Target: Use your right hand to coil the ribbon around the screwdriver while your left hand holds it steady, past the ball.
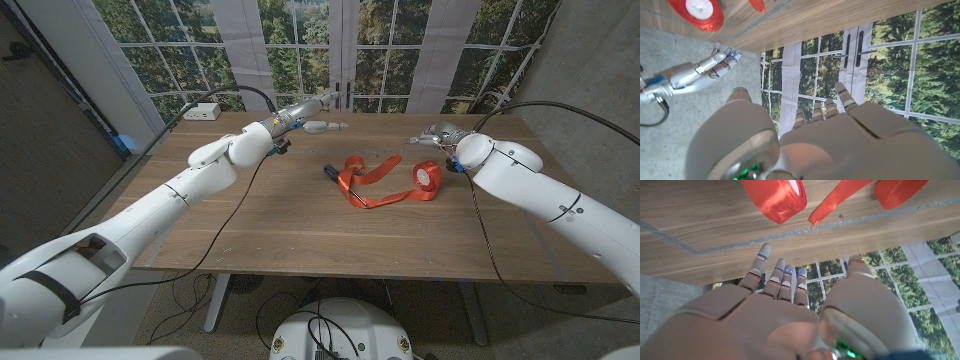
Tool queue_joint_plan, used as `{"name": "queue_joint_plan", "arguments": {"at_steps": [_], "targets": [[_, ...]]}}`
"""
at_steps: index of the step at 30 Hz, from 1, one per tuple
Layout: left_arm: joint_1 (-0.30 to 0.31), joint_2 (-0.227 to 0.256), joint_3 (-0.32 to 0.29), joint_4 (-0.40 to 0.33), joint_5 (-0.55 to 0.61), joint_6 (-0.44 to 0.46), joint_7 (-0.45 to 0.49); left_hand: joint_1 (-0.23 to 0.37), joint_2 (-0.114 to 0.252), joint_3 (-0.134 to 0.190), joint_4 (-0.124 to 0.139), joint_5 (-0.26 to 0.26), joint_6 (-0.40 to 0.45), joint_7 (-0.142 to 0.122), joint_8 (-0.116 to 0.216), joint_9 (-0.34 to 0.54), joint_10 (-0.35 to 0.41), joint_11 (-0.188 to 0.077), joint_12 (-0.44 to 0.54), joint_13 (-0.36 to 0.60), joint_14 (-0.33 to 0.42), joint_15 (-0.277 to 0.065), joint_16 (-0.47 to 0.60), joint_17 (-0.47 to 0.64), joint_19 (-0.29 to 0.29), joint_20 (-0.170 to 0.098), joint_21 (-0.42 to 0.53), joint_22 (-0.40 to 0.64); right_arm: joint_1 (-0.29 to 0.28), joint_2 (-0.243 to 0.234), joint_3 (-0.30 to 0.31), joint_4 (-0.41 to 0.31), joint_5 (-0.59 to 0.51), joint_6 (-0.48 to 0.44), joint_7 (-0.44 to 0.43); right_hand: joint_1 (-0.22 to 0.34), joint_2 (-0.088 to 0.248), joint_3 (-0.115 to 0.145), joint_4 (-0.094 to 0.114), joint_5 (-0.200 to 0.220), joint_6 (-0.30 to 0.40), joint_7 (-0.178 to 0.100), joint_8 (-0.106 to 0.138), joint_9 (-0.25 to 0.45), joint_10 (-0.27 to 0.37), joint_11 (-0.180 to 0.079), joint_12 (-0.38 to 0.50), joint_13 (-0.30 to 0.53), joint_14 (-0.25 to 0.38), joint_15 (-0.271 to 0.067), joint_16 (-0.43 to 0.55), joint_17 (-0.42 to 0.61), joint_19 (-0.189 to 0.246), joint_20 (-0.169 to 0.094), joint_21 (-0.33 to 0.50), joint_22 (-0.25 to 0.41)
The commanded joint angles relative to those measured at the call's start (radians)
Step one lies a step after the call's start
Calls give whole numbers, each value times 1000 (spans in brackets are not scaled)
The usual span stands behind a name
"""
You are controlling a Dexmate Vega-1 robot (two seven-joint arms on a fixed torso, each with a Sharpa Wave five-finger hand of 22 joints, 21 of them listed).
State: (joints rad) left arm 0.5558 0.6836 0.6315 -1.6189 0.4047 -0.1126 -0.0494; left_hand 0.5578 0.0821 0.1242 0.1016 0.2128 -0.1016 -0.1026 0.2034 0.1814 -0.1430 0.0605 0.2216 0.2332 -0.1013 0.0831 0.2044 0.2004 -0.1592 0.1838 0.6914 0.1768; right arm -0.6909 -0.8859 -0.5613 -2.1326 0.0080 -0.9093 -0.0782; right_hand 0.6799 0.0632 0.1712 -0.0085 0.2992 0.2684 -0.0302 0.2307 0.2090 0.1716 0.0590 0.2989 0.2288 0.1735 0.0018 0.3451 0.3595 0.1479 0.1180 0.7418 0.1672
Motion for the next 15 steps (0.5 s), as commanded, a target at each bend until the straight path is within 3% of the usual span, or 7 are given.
{"name": "queue_joint_plan", "arguments": {"at_steps": [1,2,4,8,10,15], "targets": [[79,-52,-72,120,-236,-242,189,-62,35,-3,25,-9,118,10,21,0,115,-2,33,-20,59,-24,16,-11,38,-24,-14,1,-238,104,156,254,45,789,-275,0,59,26,9,-22,30,2,4,0,-1,-2,-12,-8,2,2,-6,-13,7,-42,-13,2],[81,-54,-72,136,-237,-272,200,-65,41,0,19,-11,165,21,27,-1,173,-7,50,-25,97,-36,23,-15,53,-27,-20,1,-237,111,156,240,44,756,-283,-3,68,30,10,-32,42,0,6,-1,13,-12,-11,-11,9,-7,-8,-19,13,-50,-17,2],[89,-43,-78,134,-294,-274,152,-65,51,9,8,-14,218,24,29,-1,224,-10,61,-29,152,-47,31,-18,92,-39,-20,1,-232,124,152,276,34,820,-292,-9,76,33,13,-43,57,-5,9,-2,23,-16,-12,-14,18,-9,-9,-26,20,-56,-20,1],[94,-61,-90,209,-450,-358,62,-59,57,19,-6,-17,187,-6,1,-2,173,-24,31,-34,148,-50,16,-20,112,-45,-28,1,-224,178,152,372,32,982,-326,-26,80,30,23,-55,67,-2,9,-3,23,-12,-17,-17,21,-6,-12,-31,24,-67,-25,1],[121,-76,-112,234,-458,-410,112,-58,63,27,-12,-18,152,-21,-18,-3,131,-28,7,-38,109,-47,-6,-21,104,-53,-43,1,-212,201,147,421,10,1062,-346,-45,81,24,33,-64,68,4,7,-3,25,-5,-20,-20,19,-3,-15,-35,25,-70,-29,1],[141,-95,-145,286,-495,-485,140,-61,68,31,-13,-18,148,-25,-19,-3,124,-37,0,-41,97,-49,-12,-21,102,-71,-51,1,-207,234,153,438,36,1089,-333,-114,74,-1,68,-86,88,16,4,-5,48,4,-26,-27,23,1,-24,-50,25,-84,-48,1]]}}
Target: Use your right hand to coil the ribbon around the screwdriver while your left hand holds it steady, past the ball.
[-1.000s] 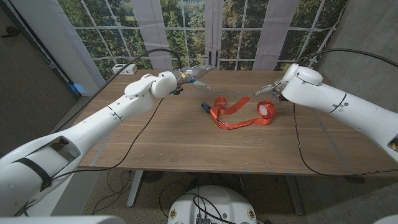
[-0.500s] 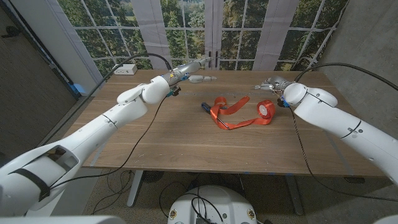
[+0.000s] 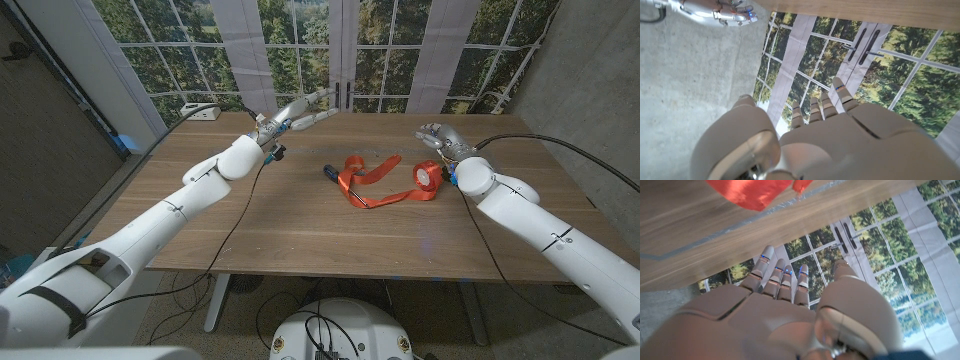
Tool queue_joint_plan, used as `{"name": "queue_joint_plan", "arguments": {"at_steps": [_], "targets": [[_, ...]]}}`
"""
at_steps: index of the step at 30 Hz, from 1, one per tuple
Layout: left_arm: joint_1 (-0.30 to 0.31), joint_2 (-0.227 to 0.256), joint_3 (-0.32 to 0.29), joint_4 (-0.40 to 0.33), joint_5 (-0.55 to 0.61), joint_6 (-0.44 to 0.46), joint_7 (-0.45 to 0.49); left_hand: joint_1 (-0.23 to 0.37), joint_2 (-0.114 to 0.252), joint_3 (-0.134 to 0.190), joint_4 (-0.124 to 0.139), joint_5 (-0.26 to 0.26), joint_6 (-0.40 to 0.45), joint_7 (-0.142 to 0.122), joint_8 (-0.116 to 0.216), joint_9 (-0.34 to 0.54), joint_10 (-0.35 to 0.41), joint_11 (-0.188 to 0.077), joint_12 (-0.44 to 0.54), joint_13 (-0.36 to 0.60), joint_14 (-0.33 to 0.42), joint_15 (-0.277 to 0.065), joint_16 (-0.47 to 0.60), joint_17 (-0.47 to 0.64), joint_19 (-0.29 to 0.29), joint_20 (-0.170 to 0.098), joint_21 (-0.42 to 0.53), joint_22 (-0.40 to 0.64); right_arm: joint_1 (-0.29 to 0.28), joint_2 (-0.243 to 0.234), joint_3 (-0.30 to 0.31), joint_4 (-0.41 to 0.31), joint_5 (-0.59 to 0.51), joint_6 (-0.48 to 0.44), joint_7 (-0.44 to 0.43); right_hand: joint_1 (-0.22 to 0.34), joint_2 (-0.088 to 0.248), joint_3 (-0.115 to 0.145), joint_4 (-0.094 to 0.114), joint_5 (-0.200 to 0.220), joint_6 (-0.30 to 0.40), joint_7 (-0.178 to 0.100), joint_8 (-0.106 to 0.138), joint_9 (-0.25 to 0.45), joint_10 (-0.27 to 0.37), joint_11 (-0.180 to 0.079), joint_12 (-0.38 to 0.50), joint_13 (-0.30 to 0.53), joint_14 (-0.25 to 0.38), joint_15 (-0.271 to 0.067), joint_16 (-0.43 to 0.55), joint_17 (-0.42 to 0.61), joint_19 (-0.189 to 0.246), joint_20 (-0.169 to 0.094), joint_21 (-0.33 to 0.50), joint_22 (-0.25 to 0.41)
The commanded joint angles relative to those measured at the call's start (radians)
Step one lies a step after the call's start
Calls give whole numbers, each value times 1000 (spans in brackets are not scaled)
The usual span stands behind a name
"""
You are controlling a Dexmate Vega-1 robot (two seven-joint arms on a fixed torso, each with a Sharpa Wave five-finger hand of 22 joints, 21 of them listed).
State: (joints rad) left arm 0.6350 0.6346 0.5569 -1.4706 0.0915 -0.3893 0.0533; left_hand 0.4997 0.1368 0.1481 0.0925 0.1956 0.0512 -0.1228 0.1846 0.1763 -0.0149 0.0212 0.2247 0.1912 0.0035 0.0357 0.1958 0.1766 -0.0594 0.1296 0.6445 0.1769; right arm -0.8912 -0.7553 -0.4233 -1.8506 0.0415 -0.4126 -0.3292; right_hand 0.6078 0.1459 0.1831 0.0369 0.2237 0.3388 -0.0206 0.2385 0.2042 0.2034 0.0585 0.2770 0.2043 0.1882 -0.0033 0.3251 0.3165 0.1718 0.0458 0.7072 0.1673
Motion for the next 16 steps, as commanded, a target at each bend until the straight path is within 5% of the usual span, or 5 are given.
{"name": "queue_joint_plan", "arguments": {"at_steps": [1,5,11,16], "targets": [[62,-47,-71,139,-181,-210,38,-3,13,7,-4,-1,-4,-4,0,2,-4,2,-3,1,-9,-1,-4,3,2,-17,-4,0,-7,105,17,157,2,593,-80,-52,-11,-16,27,-12,18,5,-5,-1,20,10,-5,-3,9,6,-5,-9,1,-9,-16,1],[56,-43,-76,179,-304,-233,-76,-13,23,10,3,1,0,0,1,2,3,-5,-3,-1,-12,-4,-5,4,5,-24,-7,1,-20,134,21,138,3,574,-107,-74,-14,-25,38,-15,18,5,-8,-1,23,5,-8,-5,12,6,-8,-14,-5,-1,-25,1],[80,-67,-94,201,-413,-212,-117,-74,60,22,55,10,-40,67,-10,0,-8,-26,-17,-7,-40,-22,-10,7,-13,-48,-28,3,-37,170,37,135,21,581,-136,-116,-16,-40,59,-17,19,5,-14,-2,23,7,-17,-7,1,8,-18,-23,-21,0,-42,1],[94,-75,-101,239,-451,-184,-130,-110,76,45,87,22,-62,87,-12,-1,-20,-26,-26,-10,-55,-27,-11,7,-26,-59,-38,5,-12,244,11,255,3,803,-156,-162,-3,-47,82,-14,36,29,-16,-4,72,36,-13,-9,42,17,-14,-40,25,-27,-47,1]]}}
